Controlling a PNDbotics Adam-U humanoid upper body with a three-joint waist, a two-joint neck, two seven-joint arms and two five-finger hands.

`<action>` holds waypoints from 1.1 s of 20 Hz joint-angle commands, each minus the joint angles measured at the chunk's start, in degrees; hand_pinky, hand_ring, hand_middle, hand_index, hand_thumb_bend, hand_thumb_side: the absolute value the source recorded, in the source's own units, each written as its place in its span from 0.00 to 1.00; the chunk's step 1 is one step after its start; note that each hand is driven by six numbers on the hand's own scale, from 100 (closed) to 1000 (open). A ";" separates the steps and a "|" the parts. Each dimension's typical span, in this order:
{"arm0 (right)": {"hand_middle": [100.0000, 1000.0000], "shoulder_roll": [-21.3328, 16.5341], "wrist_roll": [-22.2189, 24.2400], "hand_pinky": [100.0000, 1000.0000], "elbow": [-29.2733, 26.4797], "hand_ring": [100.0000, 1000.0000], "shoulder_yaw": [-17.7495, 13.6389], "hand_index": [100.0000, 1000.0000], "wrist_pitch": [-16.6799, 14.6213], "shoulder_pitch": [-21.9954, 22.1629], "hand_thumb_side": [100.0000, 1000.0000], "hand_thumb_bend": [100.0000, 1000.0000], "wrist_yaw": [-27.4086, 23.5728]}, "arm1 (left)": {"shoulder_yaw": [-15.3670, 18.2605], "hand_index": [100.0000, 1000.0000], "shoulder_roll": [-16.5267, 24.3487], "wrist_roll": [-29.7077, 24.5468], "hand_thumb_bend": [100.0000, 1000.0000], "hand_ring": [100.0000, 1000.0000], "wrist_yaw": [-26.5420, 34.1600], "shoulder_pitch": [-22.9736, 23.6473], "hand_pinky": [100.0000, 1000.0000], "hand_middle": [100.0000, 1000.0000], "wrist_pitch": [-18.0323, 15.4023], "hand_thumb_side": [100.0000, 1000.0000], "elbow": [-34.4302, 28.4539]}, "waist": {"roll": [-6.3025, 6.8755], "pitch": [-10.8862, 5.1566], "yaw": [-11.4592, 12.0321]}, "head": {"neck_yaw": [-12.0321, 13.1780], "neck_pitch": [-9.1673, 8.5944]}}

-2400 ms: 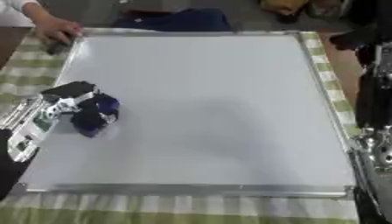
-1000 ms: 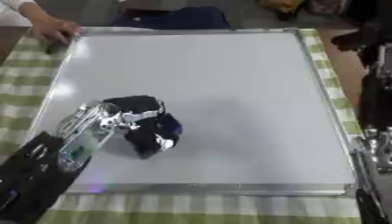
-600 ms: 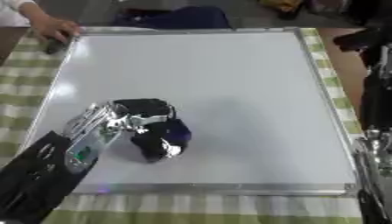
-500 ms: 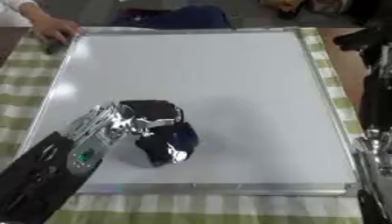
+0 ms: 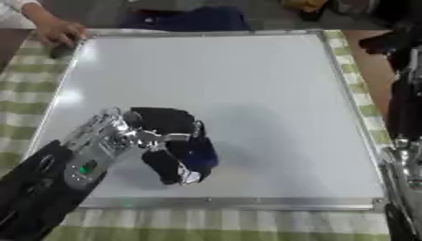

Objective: Wipe the whiteboard clean with a brush.

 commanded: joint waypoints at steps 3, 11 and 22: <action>0.42 -0.72 -0.09 0.68 -1.14 0.58 -0.05 0.43 -0.03 -0.62 0.91 0.00 -0.46 | 2.40 0.00 1.02 1.71 0.15 0.40 -4.15 -1.24 0.27 0.22 -4.43 0.61 2.02 | -0.13 -0.89 0.12 | -0.11 -0.69; 0.42 -0.62 -0.27 0.68 -1.14 0.58 -0.08 0.43 0.03 -0.61 0.91 0.00 -0.44 | 2.77 0.00 -0.39 5.60 0.22 0.57 -9.86 -0.72 0.34 0.55 -11.01 0.62 5.55 | -0.17 -0.81 0.04 | -0.15 -0.80; 0.42 -0.53 -0.29 0.68 -1.14 0.58 -0.11 0.43 0.12 -0.54 0.91 0.00 -0.47 | 3.47 0.00 -0.59 10.23 0.65 0.79 -15.84 -0.41 0.54 0.79 -14.55 0.68 6.85 | -0.20 -0.94 0.06 | -0.13 -0.93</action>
